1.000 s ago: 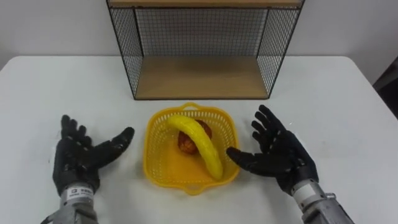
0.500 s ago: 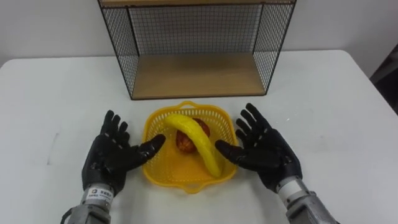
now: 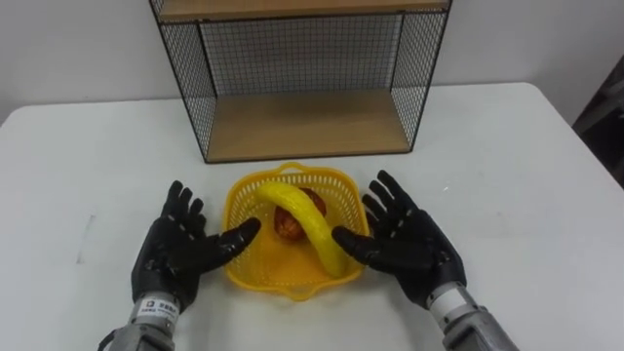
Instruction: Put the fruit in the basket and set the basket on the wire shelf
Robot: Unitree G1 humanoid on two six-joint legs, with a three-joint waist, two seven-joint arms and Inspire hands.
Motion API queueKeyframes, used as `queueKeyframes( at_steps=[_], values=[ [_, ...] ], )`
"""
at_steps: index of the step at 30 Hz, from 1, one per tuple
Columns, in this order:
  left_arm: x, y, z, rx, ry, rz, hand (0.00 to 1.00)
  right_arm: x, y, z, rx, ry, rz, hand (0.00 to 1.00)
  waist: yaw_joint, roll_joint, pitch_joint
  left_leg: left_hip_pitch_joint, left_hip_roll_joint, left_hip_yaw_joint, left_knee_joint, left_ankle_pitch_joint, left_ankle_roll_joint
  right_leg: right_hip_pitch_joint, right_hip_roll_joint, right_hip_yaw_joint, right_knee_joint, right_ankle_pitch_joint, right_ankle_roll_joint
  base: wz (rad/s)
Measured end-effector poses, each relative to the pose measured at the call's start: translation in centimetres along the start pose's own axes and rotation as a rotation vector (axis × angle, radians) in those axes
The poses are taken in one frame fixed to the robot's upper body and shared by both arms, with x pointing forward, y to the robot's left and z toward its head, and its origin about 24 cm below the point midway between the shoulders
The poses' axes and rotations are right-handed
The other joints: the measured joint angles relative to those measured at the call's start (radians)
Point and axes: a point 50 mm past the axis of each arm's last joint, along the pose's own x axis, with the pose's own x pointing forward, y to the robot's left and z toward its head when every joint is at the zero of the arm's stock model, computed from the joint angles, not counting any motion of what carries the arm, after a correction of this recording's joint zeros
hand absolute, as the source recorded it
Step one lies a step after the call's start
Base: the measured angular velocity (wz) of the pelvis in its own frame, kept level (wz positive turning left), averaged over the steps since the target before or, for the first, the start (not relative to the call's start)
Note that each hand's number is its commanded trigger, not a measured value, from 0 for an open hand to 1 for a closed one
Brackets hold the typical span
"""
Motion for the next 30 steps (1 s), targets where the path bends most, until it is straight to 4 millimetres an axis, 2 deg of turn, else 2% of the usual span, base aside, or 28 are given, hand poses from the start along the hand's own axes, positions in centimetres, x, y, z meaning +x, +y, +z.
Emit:
queueKeyframes(
  at_steps=[11,20,30],
  values=[
    [0.0,-0.4,0.0,-0.018,-0.020,-0.007,0.00,0.2,0.7,-0.3,0.001,0.012,0.039,0.00,0.001,-0.014,0.0064,-0.010,-0.003,0.000,0.011,0.000,0.001,-0.014,-0.003,-0.001,0.000,-0.002,0.002,0.00],
    [0.1,-1.2,-0.1,-0.048,-0.057,-0.021,0.00,1.0,2.0,-0.2,-0.003,0.008,0.106,0.00,0.005,-0.041,0.0042,-0.026,-0.002,-0.001,0.016,0.001,0.001,-0.027,-0.004,-0.007,0.000,-0.002,0.002,0.00],
    [0.0,-2.7,-0.7,-0.049,-0.036,-0.080,0.00,1.7,3.2,-0.3,0.002,0.005,0.145,0.00,-0.002,-0.042,0.0053,-0.033,-0.002,-0.001,0.016,0.001,0.001,-0.032,-0.004,-0.009,-0.001,-0.001,0.002,0.00]
  ],
)
